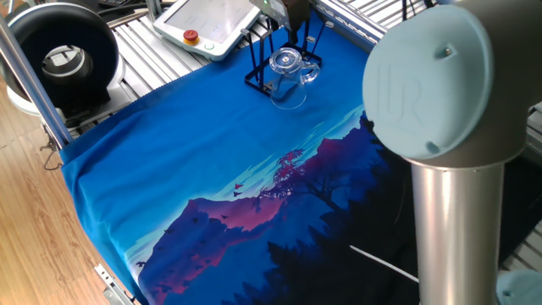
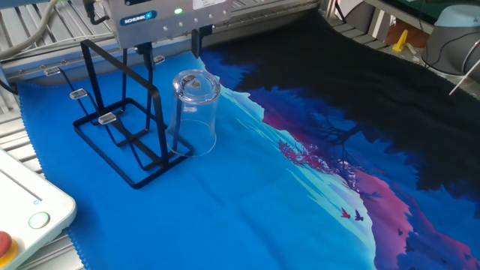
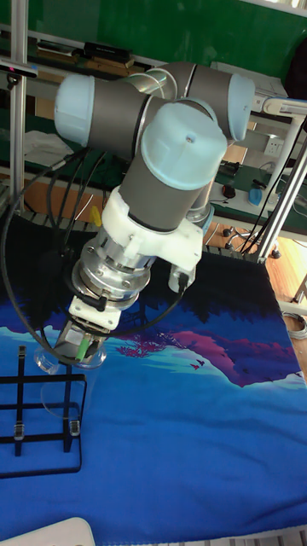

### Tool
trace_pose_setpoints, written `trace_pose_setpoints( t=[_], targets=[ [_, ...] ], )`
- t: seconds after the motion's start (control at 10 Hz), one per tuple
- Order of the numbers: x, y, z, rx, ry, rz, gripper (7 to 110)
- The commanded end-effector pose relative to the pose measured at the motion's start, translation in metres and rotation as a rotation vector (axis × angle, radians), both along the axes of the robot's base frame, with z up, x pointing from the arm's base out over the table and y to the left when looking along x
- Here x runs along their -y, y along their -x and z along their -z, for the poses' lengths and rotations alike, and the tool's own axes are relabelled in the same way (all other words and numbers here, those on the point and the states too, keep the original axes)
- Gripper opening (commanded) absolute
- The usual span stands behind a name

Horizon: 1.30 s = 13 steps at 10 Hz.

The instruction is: Put the cup on the cup rack

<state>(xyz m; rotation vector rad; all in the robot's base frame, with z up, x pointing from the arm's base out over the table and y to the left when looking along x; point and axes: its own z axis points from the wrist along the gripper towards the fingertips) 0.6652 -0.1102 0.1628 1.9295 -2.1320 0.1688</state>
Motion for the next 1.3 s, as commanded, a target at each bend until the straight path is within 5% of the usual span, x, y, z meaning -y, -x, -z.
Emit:
trace_pose_setpoints(
  t=[0.0,0.1,0.4,0.7,0.9,1.0,1.2],
  targets=[
    [0.002,0.005,0.005,-0.024,-0.027,0.057,66],
    [-0.008,0.008,0.007,-0.04,-0.061,0.066,66],
    [-0.014,0.009,0.009,-0.042,-0.051,0.072,66],
    [-0.06,0.027,0.015,-0.039,-0.099,0.322,66],
    [-0.099,0.045,0.009,-0.09,-0.168,0.505,66],
    [-0.106,0.052,0.002,-0.11,-0.141,0.6,44],
    [-0.106,0.063,-0.011,-0.097,0.004,0.87,44]
  ],
)
